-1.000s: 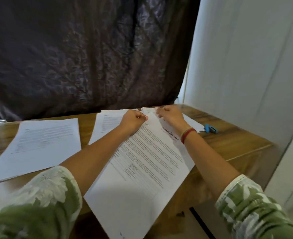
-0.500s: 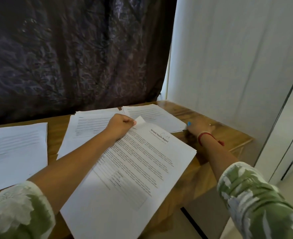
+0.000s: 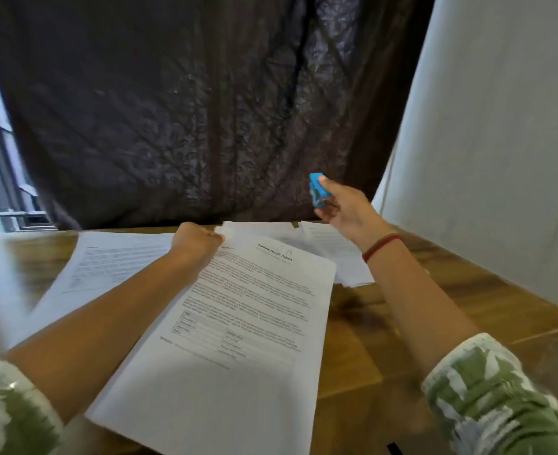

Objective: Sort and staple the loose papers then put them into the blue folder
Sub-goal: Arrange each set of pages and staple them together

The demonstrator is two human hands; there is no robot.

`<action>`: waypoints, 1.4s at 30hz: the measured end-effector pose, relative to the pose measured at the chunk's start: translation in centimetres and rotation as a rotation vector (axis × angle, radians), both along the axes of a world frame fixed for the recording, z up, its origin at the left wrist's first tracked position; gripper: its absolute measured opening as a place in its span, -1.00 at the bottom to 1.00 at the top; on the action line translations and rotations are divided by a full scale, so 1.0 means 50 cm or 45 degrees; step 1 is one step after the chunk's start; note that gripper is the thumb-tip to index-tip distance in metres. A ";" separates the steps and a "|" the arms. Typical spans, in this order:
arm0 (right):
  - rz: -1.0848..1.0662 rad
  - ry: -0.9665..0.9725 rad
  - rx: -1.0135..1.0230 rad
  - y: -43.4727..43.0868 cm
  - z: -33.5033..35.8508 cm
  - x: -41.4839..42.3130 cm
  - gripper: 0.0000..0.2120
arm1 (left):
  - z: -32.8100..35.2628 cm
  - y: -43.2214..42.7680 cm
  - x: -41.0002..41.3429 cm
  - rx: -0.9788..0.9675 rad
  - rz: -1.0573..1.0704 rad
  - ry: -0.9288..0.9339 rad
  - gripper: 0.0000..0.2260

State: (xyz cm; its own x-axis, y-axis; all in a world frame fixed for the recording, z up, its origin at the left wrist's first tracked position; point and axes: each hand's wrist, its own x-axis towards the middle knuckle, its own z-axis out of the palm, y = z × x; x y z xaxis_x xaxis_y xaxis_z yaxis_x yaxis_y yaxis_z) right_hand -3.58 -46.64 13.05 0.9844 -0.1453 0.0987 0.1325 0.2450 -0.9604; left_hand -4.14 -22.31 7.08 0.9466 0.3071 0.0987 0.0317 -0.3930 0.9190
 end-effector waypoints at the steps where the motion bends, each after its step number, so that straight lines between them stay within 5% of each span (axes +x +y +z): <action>1: 0.172 0.067 0.129 0.041 -0.005 -0.005 -0.81 | -0.002 0.029 -0.008 0.008 0.028 -0.004 -0.86; 8: 0.630 0.355 0.404 0.339 -0.061 -0.022 -0.61 | -0.032 0.249 -0.064 0.109 0.289 -0.041 -0.82; 14: 0.689 0.378 0.505 0.505 -0.086 -0.015 -0.69 | -0.107 0.356 -0.083 -0.155 0.393 -0.025 -0.73; 20: 0.593 0.374 0.561 0.511 -0.130 0.009 -0.62 | -0.128 0.323 -0.092 -0.348 0.349 -0.001 -0.85; 29: 0.731 0.461 0.483 0.575 -0.166 0.022 -0.75 | -0.158 0.371 -0.073 -0.282 0.341 0.020 -0.86; 38: 0.761 0.505 0.514 0.586 -0.176 0.012 -0.67 | -0.156 0.371 -0.075 -0.181 0.206 -0.004 -0.81; 42: 0.707 0.436 0.269 0.596 -0.173 -0.001 -0.79 | -0.152 0.369 -0.078 -0.128 0.207 -0.037 -0.81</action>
